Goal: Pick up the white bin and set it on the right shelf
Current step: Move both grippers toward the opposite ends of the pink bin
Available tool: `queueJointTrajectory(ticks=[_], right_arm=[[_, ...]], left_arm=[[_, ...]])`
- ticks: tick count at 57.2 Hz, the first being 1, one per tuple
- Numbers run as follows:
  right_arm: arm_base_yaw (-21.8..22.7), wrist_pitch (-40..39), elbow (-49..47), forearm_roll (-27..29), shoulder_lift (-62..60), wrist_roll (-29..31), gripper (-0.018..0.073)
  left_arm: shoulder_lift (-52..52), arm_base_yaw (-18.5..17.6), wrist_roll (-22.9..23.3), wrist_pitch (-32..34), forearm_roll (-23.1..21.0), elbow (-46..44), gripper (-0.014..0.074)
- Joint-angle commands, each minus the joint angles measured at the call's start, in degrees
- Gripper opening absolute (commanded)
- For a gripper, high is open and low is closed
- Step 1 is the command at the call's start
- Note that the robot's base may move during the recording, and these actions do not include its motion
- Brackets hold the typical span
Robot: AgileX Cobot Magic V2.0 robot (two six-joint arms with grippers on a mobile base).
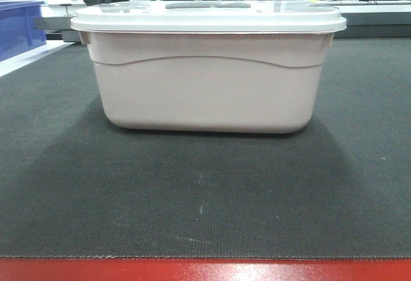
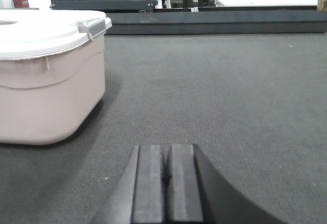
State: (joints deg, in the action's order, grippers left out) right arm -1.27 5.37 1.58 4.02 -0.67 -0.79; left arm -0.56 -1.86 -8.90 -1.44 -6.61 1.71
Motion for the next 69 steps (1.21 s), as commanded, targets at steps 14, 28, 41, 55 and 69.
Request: queueJointTrajectory(ticks=[14, 28, 41, 55, 69], right_arm=[[0.2, -5.4, -0.8, 0.0, -1.0, 0.1, 0.0071], [0.2, -5.4, -0.8, 0.0, -1.0, 0.1, 0.0071], [0.2, -5.9, -0.8, 0.0, -1.0, 0.1, 0.0071], [0.2, -6.8, -0.8, 0.0, -1.0, 0.1, 0.0071], [0.2, -16.0, -4.9, 0.0, -1.0, 0.1, 0.0071]], left_arm=[[-0.8, -0.4, 0.4, 4.9, -0.3, 0.7, -0.0118], [-0.8, -0.4, 0.4, 4.9, -0.3, 0.7, -0.0118], [-0.8, -0.4, 0.4, 5.0, -0.3, 0.7, -0.0118], [-0.8, -0.4, 0.4, 8.1, -0.3, 0.7, -0.0118], [-0.2, -0.4, 0.4, 17.6, -0.3, -2.3, -0.0118]])
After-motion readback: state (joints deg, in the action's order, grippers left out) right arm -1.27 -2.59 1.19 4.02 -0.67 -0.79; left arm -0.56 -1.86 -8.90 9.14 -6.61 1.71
